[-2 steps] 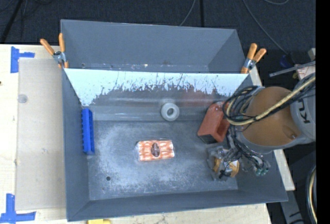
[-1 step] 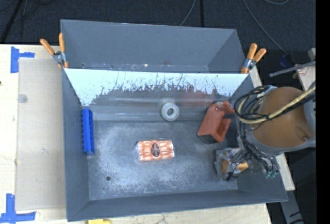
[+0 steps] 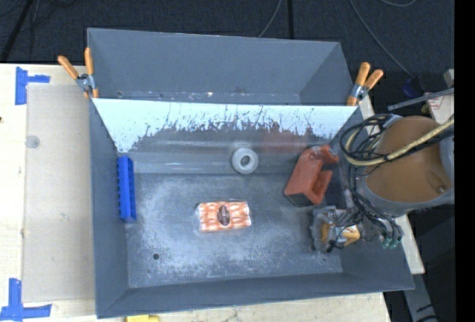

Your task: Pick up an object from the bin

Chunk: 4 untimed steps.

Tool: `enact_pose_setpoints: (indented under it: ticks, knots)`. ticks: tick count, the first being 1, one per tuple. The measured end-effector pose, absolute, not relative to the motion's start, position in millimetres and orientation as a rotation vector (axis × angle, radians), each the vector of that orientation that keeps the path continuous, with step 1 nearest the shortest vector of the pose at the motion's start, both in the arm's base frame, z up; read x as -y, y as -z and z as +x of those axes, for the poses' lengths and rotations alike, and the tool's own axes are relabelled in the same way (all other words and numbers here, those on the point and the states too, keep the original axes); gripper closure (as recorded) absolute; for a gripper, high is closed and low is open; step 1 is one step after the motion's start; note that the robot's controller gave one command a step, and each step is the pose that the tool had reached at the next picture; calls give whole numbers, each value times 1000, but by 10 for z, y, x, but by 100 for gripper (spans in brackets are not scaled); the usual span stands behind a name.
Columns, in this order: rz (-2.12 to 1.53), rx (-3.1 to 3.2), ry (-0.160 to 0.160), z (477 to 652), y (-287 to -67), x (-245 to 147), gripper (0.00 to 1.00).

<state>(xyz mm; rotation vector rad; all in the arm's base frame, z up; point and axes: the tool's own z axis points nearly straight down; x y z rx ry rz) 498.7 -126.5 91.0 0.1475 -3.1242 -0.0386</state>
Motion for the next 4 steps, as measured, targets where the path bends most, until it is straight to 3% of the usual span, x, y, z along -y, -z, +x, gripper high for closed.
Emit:
enact_pose_setpoints:
  ticks: [1, 2, 3, 4]
  knots:
    - [616, 3077, 24, 5029, -1153, 1554, 0]
    - [615, 3077, 26, 5027, -1147, 1550, 0]
    - [703, 3055, 23, 5340, -1035, 1476, 0]
    - [591, 3080, 29, 6062, -1067, 1125, 100]
